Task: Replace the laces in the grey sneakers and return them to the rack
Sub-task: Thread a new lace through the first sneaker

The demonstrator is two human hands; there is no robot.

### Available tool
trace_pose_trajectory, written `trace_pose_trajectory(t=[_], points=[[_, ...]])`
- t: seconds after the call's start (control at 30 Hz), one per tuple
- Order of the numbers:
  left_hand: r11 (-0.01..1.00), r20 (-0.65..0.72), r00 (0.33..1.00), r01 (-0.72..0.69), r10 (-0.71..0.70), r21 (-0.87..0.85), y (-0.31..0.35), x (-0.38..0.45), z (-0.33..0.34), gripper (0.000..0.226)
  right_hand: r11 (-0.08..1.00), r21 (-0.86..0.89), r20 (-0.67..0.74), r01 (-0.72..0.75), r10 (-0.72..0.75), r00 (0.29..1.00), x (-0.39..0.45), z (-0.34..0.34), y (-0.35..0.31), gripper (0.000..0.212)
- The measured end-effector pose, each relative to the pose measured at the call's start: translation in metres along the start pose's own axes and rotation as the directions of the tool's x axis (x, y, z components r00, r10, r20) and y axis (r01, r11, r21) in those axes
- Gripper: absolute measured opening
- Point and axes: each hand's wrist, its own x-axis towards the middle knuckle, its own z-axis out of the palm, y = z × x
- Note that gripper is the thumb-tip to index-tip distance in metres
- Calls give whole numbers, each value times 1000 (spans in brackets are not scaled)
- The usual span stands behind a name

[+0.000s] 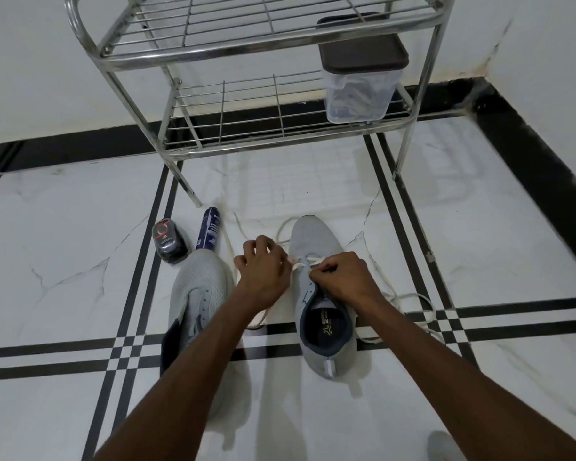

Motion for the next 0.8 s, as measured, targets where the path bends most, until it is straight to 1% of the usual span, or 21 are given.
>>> trace_pose_trajectory(t=[0.07,0.1,0.13,0.17,0.2,0.23,0.3,0.33,0.37,0.4,0.43,0.47,0.5,0.53,0.57,0.6,0.63,0.7,0.73,0.77,0.8], points=[[988,59,996,75,-68,-133,-5,-3,-18,35,997,-79,-44,15,-19,999,3,-1,-7,10],[976,60,995,84,-74,-201,-8,-6,-29,39,990,-120,-68,74,-83,994,4,-1,-13,15],[961,59,996,84,-71,-262,-10,-8,-38,42,977,-135,-51,165,-173,984,6,-1,-21,26],[947,50,997,69,-56,-312,-12,-10,-46,45,959,-118,17,256,-256,967,8,-2,-32,34],[937,41,998,52,-40,-347,-14,-11,-52,46,940,-85,125,329,-318,940,9,-3,-45,36],[924,36,999,42,-31,-379,-17,-11,-56,47,922,-77,255,380,-351,901,12,-4,-57,32],[905,8,1000,28,-27,-424,-23,-13,-64,48,895,-127,482,428,-321,815,22,-9,-71,22],[896,-10,999,22,-30,-444,-27,-14,-67,49,907,-140,510,398,-278,814,30,-13,-71,21],[881,-25,999,30,-47,-472,-34,-16,-70,50,944,-109,479,310,-223,849,41,-16,-69,20],[864,-30,998,38,-61,-501,-40,-18,-71,49,983,-49,385,177,-145,911,54,-21,-64,20],[852,-31,997,44,-70,-521,-47,-20,-71,48,996,-14,227,93,-87,970,65,-25,-58,23],[853,-33,996,51,-79,-520,-52,-22,-71,46,996,-46,77,73,-69,995,71,-27,-52,26],[865,-33,996,60,-88,-499,-53,-21,-70,45,994,-84,30,74,-71,997,73,-29,-50,34],[883,-30,996,63,-87,-465,-53,-20,-68,44,990,-94,99,107,-98,990,69,-27,-54,48],[902,-30,996,62,-82,-428,-51,-19,-66,45,981,-87,236,173,-149,960,61,-21,-61,60],[914,-34,997,51,-71,-402,-46,-18,-65,46,969,-72,360,236,-195,912,52,-15,-69,61],[918,-37,998,36,-55,-394,-42,-16,-64,48,954,-64,454,293,-234,860,44,-7,-75,53],[911,-35,998,25,-43,-411,-39,-14,-64,50,912,-130,587,388,-245,772,38,2,-80,20],[908,-32,998,36,-54,-417,-40,-12,-63,51,911,-150,578,384,-235,782,42,1,-80,16],[906,-25,997,53,-69,-421,-43,-11,-62,51,941,-136,506,310,-203,838,49,-2,-79,17],[903,-21,996,68,-85,-423,-45,-11,-62,49,972,-104,367,209,-158,917,58,-8,-76,19]])
